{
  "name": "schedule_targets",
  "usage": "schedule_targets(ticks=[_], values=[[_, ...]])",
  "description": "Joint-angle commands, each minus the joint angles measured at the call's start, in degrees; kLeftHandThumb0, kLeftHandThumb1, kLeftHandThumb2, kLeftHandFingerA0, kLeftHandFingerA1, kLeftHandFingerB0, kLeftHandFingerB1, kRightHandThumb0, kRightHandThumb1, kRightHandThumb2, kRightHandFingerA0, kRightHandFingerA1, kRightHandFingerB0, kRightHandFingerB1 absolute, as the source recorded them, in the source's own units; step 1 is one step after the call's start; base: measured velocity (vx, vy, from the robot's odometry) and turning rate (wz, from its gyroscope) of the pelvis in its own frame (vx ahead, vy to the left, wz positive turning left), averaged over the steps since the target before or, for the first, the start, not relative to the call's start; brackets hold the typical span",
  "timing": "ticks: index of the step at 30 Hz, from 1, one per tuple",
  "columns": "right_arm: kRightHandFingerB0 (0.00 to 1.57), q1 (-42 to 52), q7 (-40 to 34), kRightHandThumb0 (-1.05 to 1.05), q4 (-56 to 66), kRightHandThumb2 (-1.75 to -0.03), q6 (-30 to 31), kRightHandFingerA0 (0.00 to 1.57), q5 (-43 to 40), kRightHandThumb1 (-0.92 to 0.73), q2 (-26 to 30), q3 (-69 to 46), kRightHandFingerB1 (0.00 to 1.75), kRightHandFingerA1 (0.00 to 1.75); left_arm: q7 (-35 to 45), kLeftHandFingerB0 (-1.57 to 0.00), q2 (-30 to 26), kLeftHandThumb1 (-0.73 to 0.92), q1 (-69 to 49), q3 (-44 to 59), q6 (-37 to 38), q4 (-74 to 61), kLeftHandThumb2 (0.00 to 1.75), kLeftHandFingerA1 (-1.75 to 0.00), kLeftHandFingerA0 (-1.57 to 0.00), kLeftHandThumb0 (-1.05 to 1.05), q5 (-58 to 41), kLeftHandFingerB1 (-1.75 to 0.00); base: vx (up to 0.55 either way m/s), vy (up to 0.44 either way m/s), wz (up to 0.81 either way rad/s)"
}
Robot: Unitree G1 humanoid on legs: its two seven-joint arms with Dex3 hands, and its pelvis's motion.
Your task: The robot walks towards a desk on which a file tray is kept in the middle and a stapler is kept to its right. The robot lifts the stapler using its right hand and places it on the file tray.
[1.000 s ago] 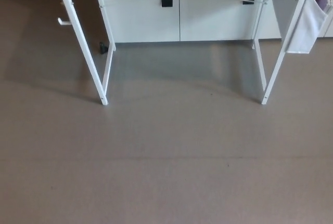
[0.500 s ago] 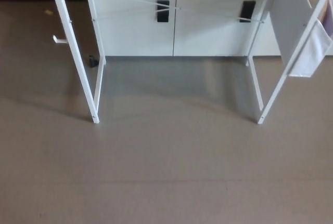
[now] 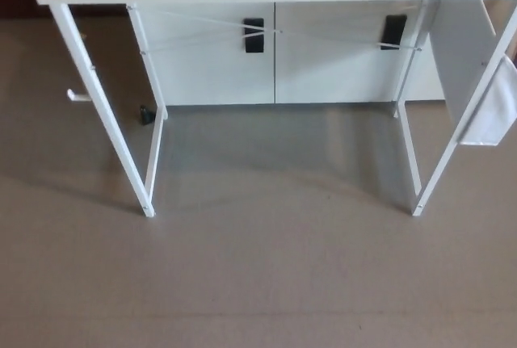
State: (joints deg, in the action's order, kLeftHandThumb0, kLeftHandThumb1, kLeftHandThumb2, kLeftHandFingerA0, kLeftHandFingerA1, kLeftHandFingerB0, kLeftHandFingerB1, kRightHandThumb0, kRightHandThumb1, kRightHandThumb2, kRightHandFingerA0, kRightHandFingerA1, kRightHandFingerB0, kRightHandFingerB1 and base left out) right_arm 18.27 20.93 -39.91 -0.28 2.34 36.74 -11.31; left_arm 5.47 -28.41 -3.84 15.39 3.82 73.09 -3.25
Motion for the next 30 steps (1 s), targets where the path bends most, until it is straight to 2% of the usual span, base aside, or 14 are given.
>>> schedule_targets(ticks=[1, 5, 6, 7, 9, 14, 15, 16, 17, 18, 24, 26, 29, 30], values=[[0.04, 0.71, -1.49, -0.69, 0.45, -0.86, -1.88, 0.34, 1.3, -0.47, 0.8, 0.5, 0.35, 0.58, -1.23, -0.09, -0.79, 0.77, 0.06, 0.47, -0.81, 0.82, 1.31, -0.75, -0.13, -0.86, -0.12, -0.64, 0.17, 0.088, -0.17], [0.03, 0.66, -0.66, -0.73, 1.73, -0.86, 0.7, 0.27, 1.49, -0.48, 1.1, 0.73, 0.34, 0.56, -0.73, -0.04, -0.99, 0.92, -0.56, -0.12, 0.82, 0.85, 1.08, -0.86, -0.15, -0.88, 0.4, -0.67, 0.2, 0.174, -0.08], [0.07, 0.7, 0.1, -0.66, 2.02, -0.58, 1.7, 0.35, 0.9, -0.62, 1.08, 0.59, 0.3, 0.48, -0.77, -0.13, -1.05, 0.79, -0.68, -0.48, 1.03, 0.75, 1.33, -0.75, -0.13, -0.89, 0.67, -0.64, 0.29, 0.298, -0.05], [0.03, 0.29, 0.47, -0.71, 1.28, -0.83, 1.76, 0.12, 0.15, -0.46, 0.78, 0.19, 0.34, 0.51, -1.44, -0.09, -0.97, 0.78, -0.33, -0.51, 0.1, 0.68, 1.32, -0.78, -0.17, -0.87, 0.62, -0.67, 0.33, 0.205, -0.22], [0.08, -0.23, 0.38, -0.68, -0.47, -0.59, 0.5, 0.09, -0.08, -0.59, 0.5, 0.01, 0.27, 0.42, -1.47, -0.1, -0.91, 0.78, -0.27, -0.24, -0.01, 0.76, 1.31, -0.81, -0.21, -0.94, 0.24, -0.69, 0.28, 0.153, 0.05], [0.04, 1.31, -0.25, -0.68, 1.92, -0.84, 0.8, 0.27, 0.15, -0.47, 0.45, -0.28, 0.36, 0.55, -1.07, -0.1, -1.14, 0.78, -0.33, -0.46, 0.18, 1.02, 1.32, -0.78, -0.15, -0.87, 0.32, -0.65, 0.15, 0.039, 0.08], [0.07, 2.19, 0.18, -0.68, 3.81, -0.83, 2.27, 0.36, -0.51, -0.49, 0.32, -0.77, 0.34, 0.56, -2.8, -0.33, -1.05, 0.92, -0.15, -1.12, 0.02, 1.14, 1.15, -1.21, -0.61, -0.88, 1.15, -0.91, 0.14, -0.04, 0.07], [0.11, 2.0, -0.28, -0.64, 4.62, -0.58, 4.23, 0.39, -0.88, -0.6, -0.17, -1.15, 0.28, 0.47, -2.03, 0.0, -1.08, 0.78, -0.25, -0.91, 0.29, 1.18, 1.42, -0.79, -0.22, -0.55, 0.79, -0.64, 0.16, -0.076, 0.05], [0.04, 2.52, 0.79, -0.69, 5.32, -0.85, 4.0, 0.28, -1.02, -0.48, 0.21, -1.06, 0.33, 0.55, -0.96, -0.06, -1.06, 0.79, -0.44, -0.32, 0.58, 1.01, 1.33, -0.8, -0.17, -0.86, 0.02, -0.68, 0.18, -0.096, 0.08], [0.1, 1.7, 0.0, -0.65, 3.31, -0.58, 3.06, 0.41, -0.31, -0.61, 0.07, -0.65, 0.29, 0.46, -1.51, -0.07, -0.92, 0.78, -0.27, 0.03, 0.03, 0.98, 1.32, -0.82, -0.22, -0.87, -0.33, -0.68, 0.15, -0.131, 0.1], [0.07, -0.69, 0.52, -0.65, -0.06, -0.58, 2.36, 0.4, 0.41, -0.61, 0.89, 0.6, 0.29, 0.46, -1.34, -0.14, -0.89, 0.78, -0.22, -0.23, 0.59, 1.28, 1.32, -0.78, -0.18, -0.9, 0.18, -0.65, 0.16, -0.222, 0.0], [0.07, -0.77, -0.33, -0.7, -1.68, -0.82, -2.06, 0.02, 0.46, -0.42, 0.78, 0.25, 0.34, 0.37, -2.42, -0.1, -0.99, 0.79, -0.13, -1.67, 0.75, 1.27, 1.33, -0.83, -0.26, -0.87, 1.63, -0.69, 0.06, -0.111, -0.01], [0.12, -1.41, 0.0, -0.71, -2.3, -0.6, -1.8, 0.09, 0.38, -0.58, 0.98, 0.32, 0.26, 0.41, -1.22, -0.14, -1.05, 0.79, -0.54, -1.44, 1.54, 0.74, 1.33, -0.8, -0.2, -0.9, 0.89, -0.68, 0.03, -0.011, -0.05], [0.09, -2.76, -1.06, -0.68, -4.67, -0.57, -1.47, 0.38, -0.3, -0.58, -0.26, -0.22, 0.32, 0.5, -0.76, -0.04, -0.84, 0.92, -0.18, -0.39, 0.53, 0.68, 1.07, -0.86, -0.11, -0.88, -0.32, -0.69, 0.06, 0.05, -0.12]])
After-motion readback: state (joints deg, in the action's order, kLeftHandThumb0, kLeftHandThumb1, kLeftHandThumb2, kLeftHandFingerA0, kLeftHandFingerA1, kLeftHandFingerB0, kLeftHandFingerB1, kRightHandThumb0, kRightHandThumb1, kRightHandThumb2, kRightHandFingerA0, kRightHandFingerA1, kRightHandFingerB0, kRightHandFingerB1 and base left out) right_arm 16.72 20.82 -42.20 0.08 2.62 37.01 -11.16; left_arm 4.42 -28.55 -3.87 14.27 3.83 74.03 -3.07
